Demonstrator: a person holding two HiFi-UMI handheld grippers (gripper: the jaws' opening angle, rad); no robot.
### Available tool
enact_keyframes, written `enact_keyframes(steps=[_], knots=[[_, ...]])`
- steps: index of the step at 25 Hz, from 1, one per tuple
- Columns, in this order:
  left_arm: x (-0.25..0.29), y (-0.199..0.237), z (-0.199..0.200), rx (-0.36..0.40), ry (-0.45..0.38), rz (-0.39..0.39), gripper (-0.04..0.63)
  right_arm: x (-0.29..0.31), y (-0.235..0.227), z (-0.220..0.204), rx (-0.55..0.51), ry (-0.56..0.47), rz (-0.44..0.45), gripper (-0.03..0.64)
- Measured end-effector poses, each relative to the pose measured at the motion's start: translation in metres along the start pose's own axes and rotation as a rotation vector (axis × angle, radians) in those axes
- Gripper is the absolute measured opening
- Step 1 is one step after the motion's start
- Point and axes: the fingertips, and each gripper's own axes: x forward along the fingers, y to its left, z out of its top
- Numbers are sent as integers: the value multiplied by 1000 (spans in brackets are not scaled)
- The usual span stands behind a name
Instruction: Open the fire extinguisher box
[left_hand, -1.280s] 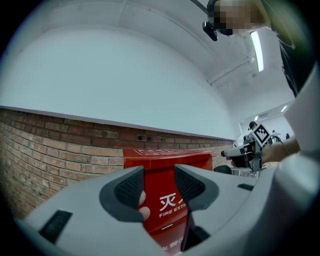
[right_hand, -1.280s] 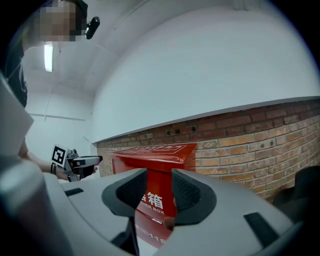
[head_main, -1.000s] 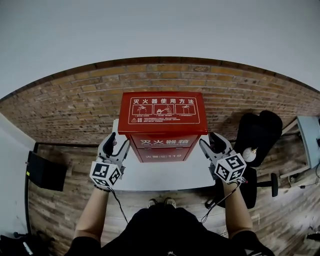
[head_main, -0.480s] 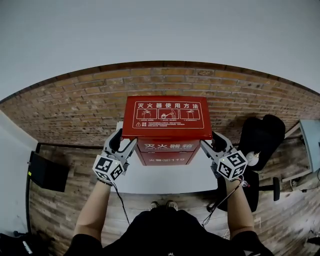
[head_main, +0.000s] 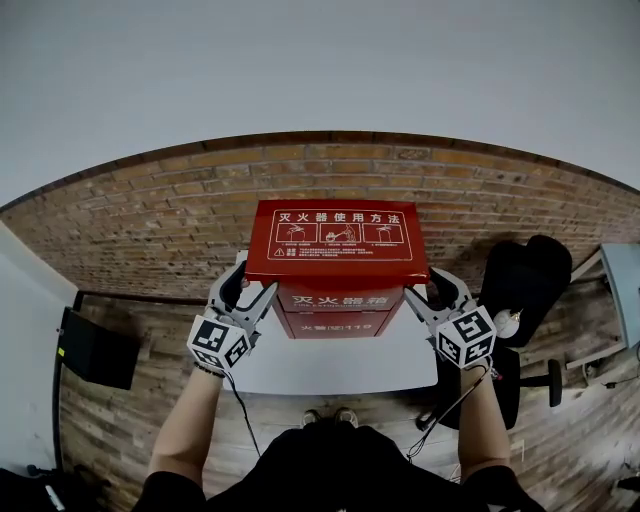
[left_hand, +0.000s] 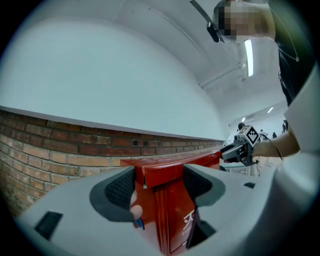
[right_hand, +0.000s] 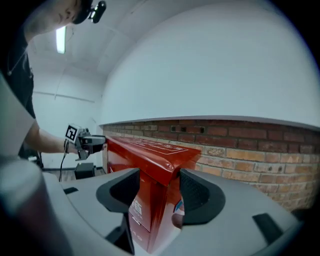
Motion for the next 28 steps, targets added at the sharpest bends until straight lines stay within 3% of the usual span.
enact_keyframes(steps=[3, 8, 14, 20, 28], knots=[[2, 1, 17, 32, -8, 2, 339, -3, 0, 18, -66, 16, 33, 258], [13, 7, 49, 84, -28, -6, 339, -5, -13, 59, -35, -66, 46, 259], [37, 26, 84, 138, -71, 23, 339, 11, -38, 103, -56, -154, -36, 258], [67, 45, 102, 166, -79, 58, 337, 33, -66, 129, -63, -161, -156, 250], [97, 69, 120, 176, -72, 100, 334, 53, -108, 155, -51, -167, -297, 107]])
